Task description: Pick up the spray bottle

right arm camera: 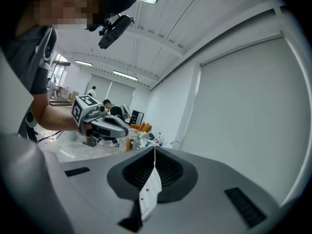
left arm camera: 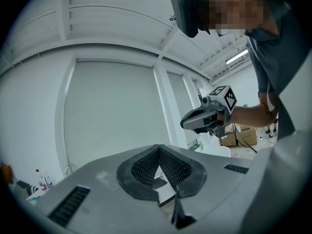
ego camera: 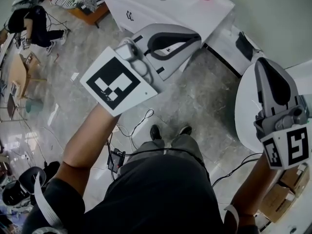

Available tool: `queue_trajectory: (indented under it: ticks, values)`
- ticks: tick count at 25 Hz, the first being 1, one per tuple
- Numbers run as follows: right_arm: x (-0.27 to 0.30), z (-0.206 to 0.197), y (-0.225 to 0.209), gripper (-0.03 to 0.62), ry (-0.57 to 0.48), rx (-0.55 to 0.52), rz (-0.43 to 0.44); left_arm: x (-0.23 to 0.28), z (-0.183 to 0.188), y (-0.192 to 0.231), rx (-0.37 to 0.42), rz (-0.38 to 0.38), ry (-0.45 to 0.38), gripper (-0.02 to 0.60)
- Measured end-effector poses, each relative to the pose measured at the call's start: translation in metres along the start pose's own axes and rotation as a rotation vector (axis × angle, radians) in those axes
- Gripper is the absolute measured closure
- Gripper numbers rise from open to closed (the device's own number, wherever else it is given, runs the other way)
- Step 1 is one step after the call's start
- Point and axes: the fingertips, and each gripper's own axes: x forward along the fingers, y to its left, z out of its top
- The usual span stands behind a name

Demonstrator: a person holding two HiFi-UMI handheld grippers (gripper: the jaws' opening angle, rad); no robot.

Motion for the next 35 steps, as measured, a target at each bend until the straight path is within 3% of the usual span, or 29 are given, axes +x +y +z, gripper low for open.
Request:
queue_trajectory:
  ticks: [11, 14, 17, 21, 28, 35]
  values:
    - [0.018, 0.002, 0.003, 0.585, -0.032, -0.022, 0.029, -0.008, -0.002, 0.011, 0.024, 0.049, -0.016, 0.578]
    - [0.018, 0.004, 0.008, 0.585, -0.062, -0.025, 0.002, -0.01, 0.0, 0.008, -0.015, 0.041, -0.04, 0.577]
    - [0.033, 0.003, 0.035, 0.586, -0.084, 0.031, 0.045, -0.039, -0.011, 0.007, -0.03, 0.063, 0.04, 0.577]
    - [0.052, 0.003, 0.058, 0.586, -0.076, 0.074, 0.118, -0.07, -0.03, 0.013, 0.02, 0.086, 0.157, 0.577]
    - [0.051, -0.006, 0.041, 0.586, -0.074, 0.088, 0.115, -0.058, -0.027, 0.012, 0.01, 0.096, 0.16, 0.577]
    - [0.025, -0.032, 0.036, 0.586, -0.047, 0.114, 0.073, -0.039, -0.037, -0.014, -0.007, 0.047, 0.147, 0.577]
